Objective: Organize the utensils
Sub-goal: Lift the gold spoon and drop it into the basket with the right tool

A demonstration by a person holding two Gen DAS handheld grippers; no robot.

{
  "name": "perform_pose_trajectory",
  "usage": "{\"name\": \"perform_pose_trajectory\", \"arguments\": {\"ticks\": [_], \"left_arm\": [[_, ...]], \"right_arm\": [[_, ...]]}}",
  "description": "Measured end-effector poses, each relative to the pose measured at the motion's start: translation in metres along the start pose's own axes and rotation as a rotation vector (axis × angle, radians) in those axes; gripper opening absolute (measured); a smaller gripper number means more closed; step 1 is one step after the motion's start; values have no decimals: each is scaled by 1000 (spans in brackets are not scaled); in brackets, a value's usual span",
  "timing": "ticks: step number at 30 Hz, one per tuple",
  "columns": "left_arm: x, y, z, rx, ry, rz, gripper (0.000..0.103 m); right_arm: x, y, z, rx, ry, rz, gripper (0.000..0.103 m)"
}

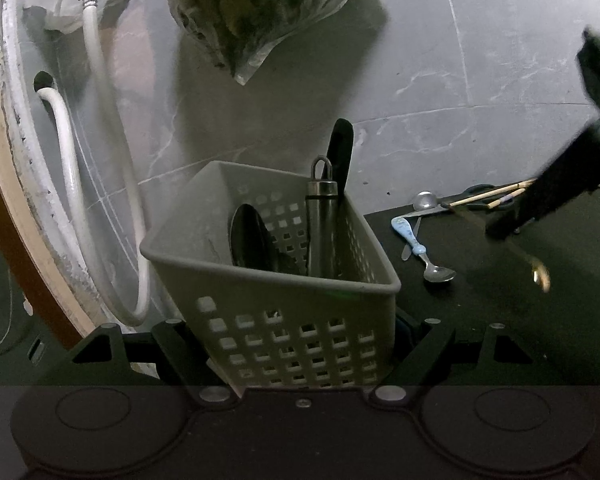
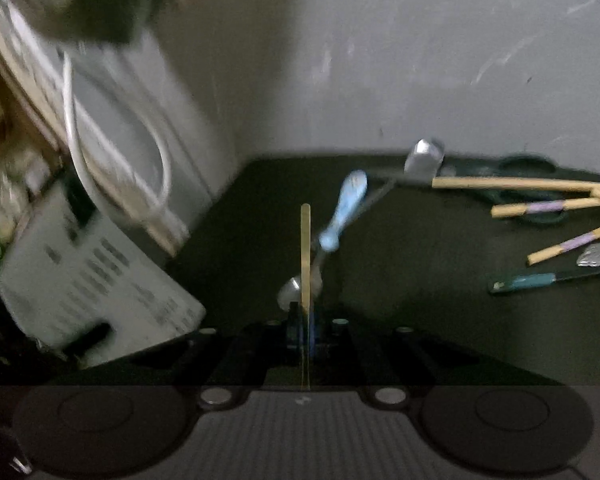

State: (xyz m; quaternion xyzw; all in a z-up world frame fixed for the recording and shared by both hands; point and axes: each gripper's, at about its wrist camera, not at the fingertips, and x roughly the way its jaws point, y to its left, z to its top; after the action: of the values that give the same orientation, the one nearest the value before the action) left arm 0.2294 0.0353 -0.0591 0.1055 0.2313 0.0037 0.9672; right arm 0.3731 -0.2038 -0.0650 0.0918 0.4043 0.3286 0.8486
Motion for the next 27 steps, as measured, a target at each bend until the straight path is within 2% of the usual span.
{"name": "perform_pose_trajectory", "arguments": {"ticks": [3, 8, 11, 15, 18, 23, 27], "left_arm": [[-1, 0, -2, 4, -8, -3, 82], [-3, 0, -4, 6, -15, -8, 82], [-5, 0, -5, 7, -15, -17, 82], [-6, 0, -4, 13, -15, -27, 82], [-8, 0, -4, 14, -13, -29, 82], [-7, 1, -4, 15, -13, -30, 82], [-7, 1, -4, 15, -13, -29, 82]], "right_arm": [[-29, 20, 6, -3, -134, 37, 3], [-75, 63, 31, -58, -391, 160, 3], [-83, 91, 44, -95, -483, 264, 3], [-70, 124, 52, -174, -514, 366, 3], [-42, 140, 46, -212, -486, 413, 3], [-4, 147, 28, -233, -392, 406, 3], [9, 145, 12, -238, -349, 369, 3]]}}
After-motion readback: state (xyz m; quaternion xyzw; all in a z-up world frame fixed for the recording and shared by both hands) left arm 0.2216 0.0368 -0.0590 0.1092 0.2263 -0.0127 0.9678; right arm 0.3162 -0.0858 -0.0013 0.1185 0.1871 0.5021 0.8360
